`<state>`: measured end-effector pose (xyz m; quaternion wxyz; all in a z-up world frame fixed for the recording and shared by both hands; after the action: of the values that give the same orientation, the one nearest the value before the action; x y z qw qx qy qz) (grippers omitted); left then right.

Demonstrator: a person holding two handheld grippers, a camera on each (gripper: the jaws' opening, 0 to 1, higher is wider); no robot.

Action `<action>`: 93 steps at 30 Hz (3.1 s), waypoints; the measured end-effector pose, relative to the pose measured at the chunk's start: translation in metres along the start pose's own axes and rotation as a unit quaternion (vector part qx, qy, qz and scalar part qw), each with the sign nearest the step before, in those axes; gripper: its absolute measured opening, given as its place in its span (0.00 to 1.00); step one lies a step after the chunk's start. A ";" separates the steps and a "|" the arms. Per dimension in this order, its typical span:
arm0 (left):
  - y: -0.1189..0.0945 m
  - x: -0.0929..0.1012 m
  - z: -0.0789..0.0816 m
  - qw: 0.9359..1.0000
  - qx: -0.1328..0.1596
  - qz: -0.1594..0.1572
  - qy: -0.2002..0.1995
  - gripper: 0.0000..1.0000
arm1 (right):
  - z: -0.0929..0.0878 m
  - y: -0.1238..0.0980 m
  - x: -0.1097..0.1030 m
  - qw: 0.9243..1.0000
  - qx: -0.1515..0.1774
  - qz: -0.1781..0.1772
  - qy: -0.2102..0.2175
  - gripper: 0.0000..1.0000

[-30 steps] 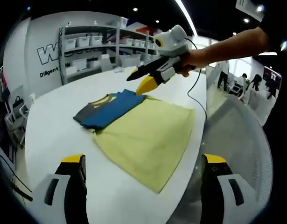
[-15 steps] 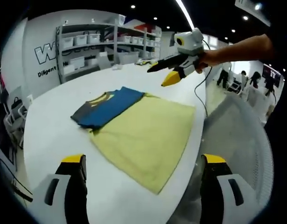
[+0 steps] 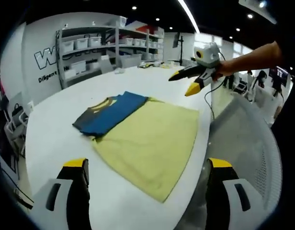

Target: Fold the garment on the visible template until the final outline fits inside the template.

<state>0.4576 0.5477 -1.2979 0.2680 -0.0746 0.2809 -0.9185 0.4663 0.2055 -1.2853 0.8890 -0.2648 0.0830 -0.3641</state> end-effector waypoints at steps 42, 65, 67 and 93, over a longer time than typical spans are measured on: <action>0.035 0.023 -0.046 0.991 -0.086 -0.073 0.076 0.49 | -0.103 -0.025 -0.020 0.987 -0.144 0.058 -0.039 0.40; 0.042 0.018 -0.069 0.983 -0.166 -0.040 0.073 0.19 | -0.129 -0.024 0.002 0.977 -0.192 0.080 -0.040 0.11; 0.041 0.021 -0.069 0.983 -0.163 -0.038 0.080 0.13 | -0.130 -0.026 0.002 0.976 -0.193 0.079 -0.056 0.04; -0.013 0.046 -0.018 0.989 -0.127 -0.073 -0.001 0.00 | -0.063 -0.083 -0.017 0.980 -0.121 0.147 -0.050 0.00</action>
<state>0.4081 0.5409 -1.3064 0.1888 -0.1288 0.3888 -0.8925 0.3829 0.1419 -1.2955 0.8972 -0.3735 0.1200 -0.2029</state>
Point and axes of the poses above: the point that each gripper's makers call its tool centre point, and the gripper's own axes: y roughly forward along the fingers, x roughly to its right, z roughly out of its top, the point moved 8 cm from there along -y, roughly backward along the fingers, and after that the axes turned 4 degrees about z, right-handed, at the moved point
